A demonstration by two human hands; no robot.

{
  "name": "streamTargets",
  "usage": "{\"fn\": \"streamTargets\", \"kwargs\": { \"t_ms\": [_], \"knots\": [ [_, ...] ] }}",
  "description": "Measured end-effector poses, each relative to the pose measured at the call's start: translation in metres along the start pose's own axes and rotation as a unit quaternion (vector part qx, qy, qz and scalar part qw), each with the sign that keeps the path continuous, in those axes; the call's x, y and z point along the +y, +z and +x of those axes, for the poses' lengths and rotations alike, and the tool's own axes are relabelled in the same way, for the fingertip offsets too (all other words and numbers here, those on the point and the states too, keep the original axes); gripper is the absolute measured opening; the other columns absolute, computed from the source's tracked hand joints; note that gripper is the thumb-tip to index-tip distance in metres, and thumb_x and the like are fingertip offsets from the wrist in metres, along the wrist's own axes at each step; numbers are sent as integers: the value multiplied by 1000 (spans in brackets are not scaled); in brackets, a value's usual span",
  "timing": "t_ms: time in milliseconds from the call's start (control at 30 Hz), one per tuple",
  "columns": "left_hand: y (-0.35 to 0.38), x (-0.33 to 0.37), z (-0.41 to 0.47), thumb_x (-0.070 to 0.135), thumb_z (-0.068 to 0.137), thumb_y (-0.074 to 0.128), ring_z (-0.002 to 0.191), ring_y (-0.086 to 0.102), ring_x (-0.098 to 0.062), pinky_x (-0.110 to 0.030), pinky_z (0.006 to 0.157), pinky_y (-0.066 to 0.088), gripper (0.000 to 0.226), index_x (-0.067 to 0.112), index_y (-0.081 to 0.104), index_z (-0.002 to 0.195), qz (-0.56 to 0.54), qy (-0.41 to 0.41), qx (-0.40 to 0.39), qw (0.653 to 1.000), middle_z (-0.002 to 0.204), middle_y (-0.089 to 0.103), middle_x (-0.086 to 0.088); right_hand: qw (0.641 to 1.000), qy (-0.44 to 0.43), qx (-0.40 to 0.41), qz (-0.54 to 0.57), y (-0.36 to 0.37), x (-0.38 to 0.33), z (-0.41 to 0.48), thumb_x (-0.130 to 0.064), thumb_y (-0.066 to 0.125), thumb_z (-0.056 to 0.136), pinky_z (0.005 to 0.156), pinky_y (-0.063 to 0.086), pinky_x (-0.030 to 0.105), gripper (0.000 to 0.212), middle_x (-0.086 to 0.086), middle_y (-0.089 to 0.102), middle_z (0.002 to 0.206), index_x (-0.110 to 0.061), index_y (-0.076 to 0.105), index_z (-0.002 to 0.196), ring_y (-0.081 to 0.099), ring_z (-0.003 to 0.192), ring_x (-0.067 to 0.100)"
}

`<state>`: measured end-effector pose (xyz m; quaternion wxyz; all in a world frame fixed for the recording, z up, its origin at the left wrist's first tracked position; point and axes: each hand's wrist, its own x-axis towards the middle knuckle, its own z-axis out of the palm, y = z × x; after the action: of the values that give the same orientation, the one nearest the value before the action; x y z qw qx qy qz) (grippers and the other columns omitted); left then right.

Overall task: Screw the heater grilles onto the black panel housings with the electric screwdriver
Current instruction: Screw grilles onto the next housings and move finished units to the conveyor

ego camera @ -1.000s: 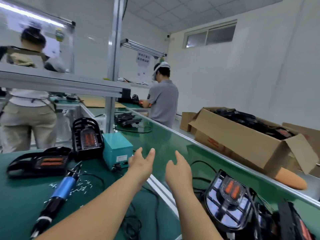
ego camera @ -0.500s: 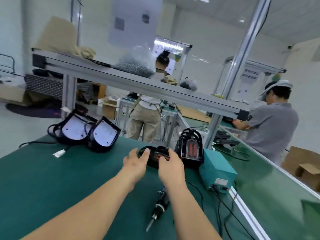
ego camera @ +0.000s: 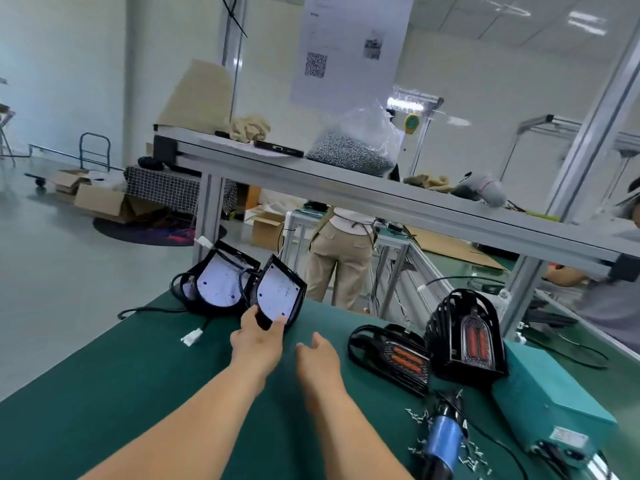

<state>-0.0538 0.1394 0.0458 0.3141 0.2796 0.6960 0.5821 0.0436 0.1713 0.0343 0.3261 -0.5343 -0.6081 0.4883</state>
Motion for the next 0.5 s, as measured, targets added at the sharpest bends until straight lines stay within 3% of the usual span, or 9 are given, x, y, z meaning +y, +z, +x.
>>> {"fn": "streamTargets", "kwargs": {
  "t_ms": [33,100,233,300,500],
  "knots": [
    [0,0,9,43,98,52,89,46,-22,-34,86,40,67,29,19,155,0,-4,13,1000,151,31,-15,1000,5,-2,8,7,4,5,-14,44,103,71,26,12,59,1,33,159,-14,21,157,46,129,11],
    [4,-1,25,40,98,55,98,44,-28,-36,86,39,71,27,17,156,-1,-12,32,999,151,29,-18,1000,8,3,15,20,12,15,-16,44,102,90,33,17,60,0,28,162,-14,21,157,42,132,11],
    [15,-6,53,39,96,58,116,49,-42,-46,95,44,77,26,12,157,3,-46,54,998,151,24,-20,1000,4,19,19,29,18,35,-18,45,103,103,25,18,59,-1,26,162,-14,21,157,29,147,16],
    [19,-8,66,41,95,59,116,49,-45,-49,96,46,78,26,13,156,6,-60,67,996,149,24,-21,1000,1,22,21,31,19,47,-20,45,104,107,24,20,60,0,24,163,-14,20,158,26,148,16],
    [24,-12,98,48,91,61,110,50,-44,-48,82,47,78,20,22,152,42,-71,87,993,143,26,-18,999,-2,25,33,37,16,73,-22,46,104,114,23,26,62,0,21,164,-14,17,158,24,149,17]
  ]
}}
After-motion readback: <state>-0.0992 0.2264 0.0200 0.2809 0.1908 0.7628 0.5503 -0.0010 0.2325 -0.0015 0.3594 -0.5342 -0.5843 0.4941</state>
